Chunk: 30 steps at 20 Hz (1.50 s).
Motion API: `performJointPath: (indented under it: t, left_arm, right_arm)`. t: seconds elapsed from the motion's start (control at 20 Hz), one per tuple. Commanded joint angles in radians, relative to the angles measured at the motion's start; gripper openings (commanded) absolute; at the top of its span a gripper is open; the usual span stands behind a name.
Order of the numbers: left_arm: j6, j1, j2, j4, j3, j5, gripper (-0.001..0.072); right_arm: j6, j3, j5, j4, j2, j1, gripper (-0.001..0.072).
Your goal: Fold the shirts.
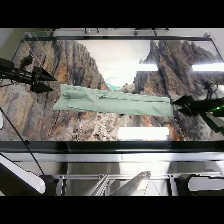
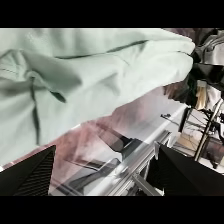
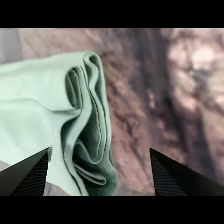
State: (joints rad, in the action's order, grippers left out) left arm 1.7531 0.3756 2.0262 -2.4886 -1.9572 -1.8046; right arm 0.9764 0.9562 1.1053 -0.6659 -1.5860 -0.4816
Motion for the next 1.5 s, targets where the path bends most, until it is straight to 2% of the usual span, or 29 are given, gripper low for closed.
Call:
performJointPath:
  t: [0.0,0.05,0.1,0.15,0.2,0.25,0.3,0.35,0.4,0.5,0.7,0.95,1.2,1.3,1.45]
  left_arm:
    - [-0.008,0.002,-0.063,0.0,0.0,-0.003,0.0693]
    - [-0.008,-0.005,-0.071,0.0,0.0,-0.003,0.0682]
    - [-0.008,-0.009,-0.074,0.0,0.0,-0.004,0.0521]
    - [-0.008,-0.021,-0.073,0.001,0.0,-0.006,0.0278]
    - [-0.008,-0.032,-0.073,0.001,0.002,-0.006,0.0132]
    - [-0.008,-0.05,-0.073,0.0,0.01,-0.006,0.0054]
    - [-0.008,-0.077,-0.07,0.001,0.01,-0.008,0.0038]
    - [-0.008,-0.106,-0.069,0.002,0.01,0.002,0.0037]
    - [-0.008,-0.136,-0.069,0.001,0.01,0.019,0.003]
    - [0.006,-0.214,-0.068,0.011,0.01,0.062,0.003]
    - [0.016,-0.401,-0.048,0.043,0.01,0.175,0.003]
    - [0.015,-0.736,0.072,0.044,0.009,0.361,0.0029]
    - [-0.05,-0.969,0.163,0.084,0.006,0.615,0.002]
    - [-0.134,-1.014,0.178,0.196,0.006,0.672,0.002]
    - [-0.177,-1.046,0.183,0.29,0.006,0.695,0.002]
  right_arm:
    - [0.037,0.006,0.021,0.021,-0.077,0.067,0.0708]
    - [0.018,0.006,0.021,0.067,-0.094,0.089,0.0708]
    - [0.004,0.007,0.018,0.111,-0.106,0.108,0.0707]
    - [-0.004,0.009,0.013,0.143,-0.117,0.126,0.0707]
    - [-0.003,0.015,0.006,0.158,-0.127,0.145,0.0693]
    - [-0.004,0.02,0.002,0.166,-0.13,0.16,0.0491]
    - [-0.004,0.027,0.002,0.166,-0.13,0.167,0.0221]
    - [-0.004,0.037,0.007,0.172,-0.13,0.168,0.0084]
    - [-0.005,0.048,0.031,0.177,-0.13,0.165,0.0023]
    - [-0.035,0.084,0.12,0.172,-0.124,0.154,0.0022]
    - [-0.025,0.151,0.249,0.098,-0.057,0.072,0.0021]
    - [-0.003,0.239,0.437,0.021,-0.013,-0.114,0.0021]
    - [-0.051,0.241,0.507,0.022,-0.013,-0.14,0.0021]
    - [-0.058,0.241,0.531,0.022,-0.007,-0.141,0.0021]
    - [-0.075,0.259,0.57,0.023,0.017,-0.141,0.0021]
